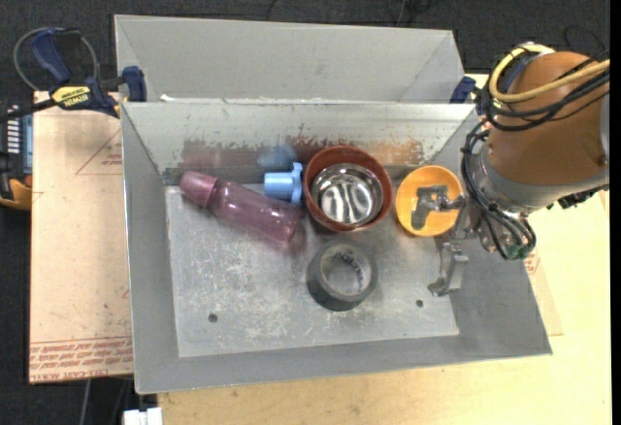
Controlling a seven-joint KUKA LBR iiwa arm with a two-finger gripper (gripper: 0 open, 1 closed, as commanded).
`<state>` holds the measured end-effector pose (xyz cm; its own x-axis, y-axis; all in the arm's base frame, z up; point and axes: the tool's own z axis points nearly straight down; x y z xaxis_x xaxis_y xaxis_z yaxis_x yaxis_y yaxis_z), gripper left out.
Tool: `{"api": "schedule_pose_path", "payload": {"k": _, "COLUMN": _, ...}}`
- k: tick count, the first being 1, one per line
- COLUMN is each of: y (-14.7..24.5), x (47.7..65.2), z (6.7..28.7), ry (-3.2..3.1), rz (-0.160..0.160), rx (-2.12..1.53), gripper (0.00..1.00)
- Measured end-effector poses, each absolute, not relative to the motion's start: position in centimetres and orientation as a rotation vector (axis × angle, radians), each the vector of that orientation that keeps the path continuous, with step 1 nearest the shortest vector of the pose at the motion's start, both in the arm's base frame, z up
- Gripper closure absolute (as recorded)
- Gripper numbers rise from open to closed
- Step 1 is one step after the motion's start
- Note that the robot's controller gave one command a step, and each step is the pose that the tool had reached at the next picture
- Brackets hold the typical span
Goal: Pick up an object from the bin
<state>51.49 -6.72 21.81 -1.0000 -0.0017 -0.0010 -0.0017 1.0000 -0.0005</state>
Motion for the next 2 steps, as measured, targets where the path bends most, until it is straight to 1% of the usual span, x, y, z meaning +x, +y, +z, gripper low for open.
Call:
{"api": "schedule_pose_path", "payload": {"k": 1, "y": -6.72, "x": 51.49, "z": 21.81, "ry": 3.141, "rz": -0.001, "rx": -0.003, "gripper": 1.0}}
{"api": "schedule_pose_path", "payload": {"k": 2, "y": -6.72, "x": 51.49, "z": 21.81, "ry": 3.141, "rz": -0.001, "rx": -0.003, "gripper": 1.0}}
